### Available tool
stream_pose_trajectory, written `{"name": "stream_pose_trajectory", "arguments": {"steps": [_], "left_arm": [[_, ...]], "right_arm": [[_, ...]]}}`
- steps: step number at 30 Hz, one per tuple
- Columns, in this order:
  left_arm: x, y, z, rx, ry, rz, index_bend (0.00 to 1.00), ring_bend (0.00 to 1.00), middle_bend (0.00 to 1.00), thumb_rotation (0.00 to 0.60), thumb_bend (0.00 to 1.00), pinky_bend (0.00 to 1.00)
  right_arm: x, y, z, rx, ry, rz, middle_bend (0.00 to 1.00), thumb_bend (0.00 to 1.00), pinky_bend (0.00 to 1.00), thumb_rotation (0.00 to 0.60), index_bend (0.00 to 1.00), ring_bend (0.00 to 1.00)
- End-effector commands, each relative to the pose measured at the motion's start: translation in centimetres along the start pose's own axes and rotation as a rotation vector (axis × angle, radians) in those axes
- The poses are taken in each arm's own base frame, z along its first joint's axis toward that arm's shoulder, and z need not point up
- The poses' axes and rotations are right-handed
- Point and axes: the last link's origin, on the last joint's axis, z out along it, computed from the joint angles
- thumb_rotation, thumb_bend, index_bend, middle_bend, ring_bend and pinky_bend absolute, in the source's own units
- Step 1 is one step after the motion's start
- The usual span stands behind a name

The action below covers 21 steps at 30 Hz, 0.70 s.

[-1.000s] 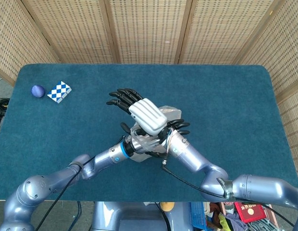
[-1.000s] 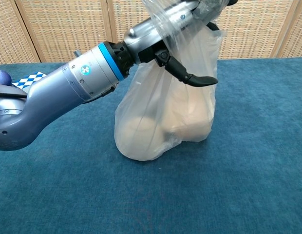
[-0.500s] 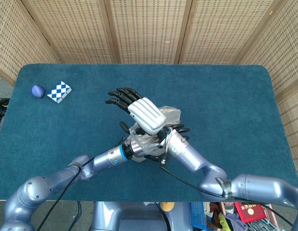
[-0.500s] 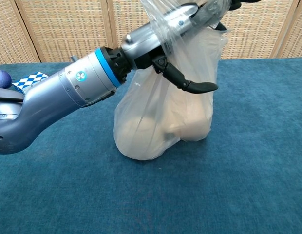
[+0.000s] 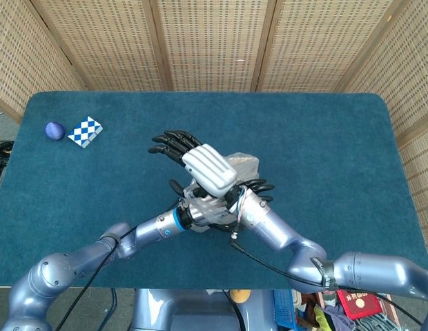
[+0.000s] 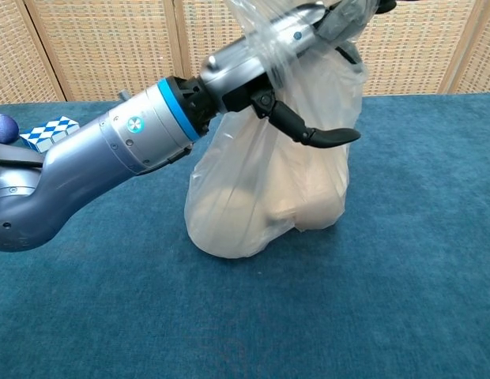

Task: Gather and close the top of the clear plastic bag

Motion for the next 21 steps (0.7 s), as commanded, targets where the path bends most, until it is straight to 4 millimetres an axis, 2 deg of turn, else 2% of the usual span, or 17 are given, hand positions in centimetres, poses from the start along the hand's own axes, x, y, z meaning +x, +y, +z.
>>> {"name": "stream_pose_trajectory", "arguments": {"steps": [1,2,8,13,21], "left_arm": [[-0.1,-0.1,0.4,0.008,0.005,0.006,0.00,0.00,0.00,0.600,0.28,0.06],[-0.1,-0.1,0.6,0.011,0.007,0.010,0.00,0.00,0.00,0.600,0.28,0.06],[-0.2,-0.4,1.4,0.041,0.029,0.028,0.00,0.00,0.00,0.572,0.28,0.00],[-0.3,-0.6,1.7,0.055,0.033,0.036,0.00,0.00,0.00,0.554,0.26,0.00],[0.1,-0.9,2.5,0.080,0.081,0.011,0.00,0.00,0.00,0.537,0.24,0.00]], "right_arm": [[-0.2,-0.3,-0.6,0.011,-0.038,-0.004,0.06,0.07,0.04,0.600,0.03,0.00],[-0.1,-0.3,-0.8,0.014,-0.042,-0.009,0.03,0.00,0.03,0.600,0.00,0.00],[0.5,-0.3,-1.9,0.022,-0.060,-0.048,0.00,0.00,0.00,0.600,0.00,0.00],[1.3,0.1,-2.9,0.008,-0.061,-0.082,0.00,0.00,0.00,0.600,0.00,0.00],[3.9,0.3,-6.2,-0.070,-0.084,-0.149,0.00,0.00,0.00,0.600,0.00,0.00]]}}
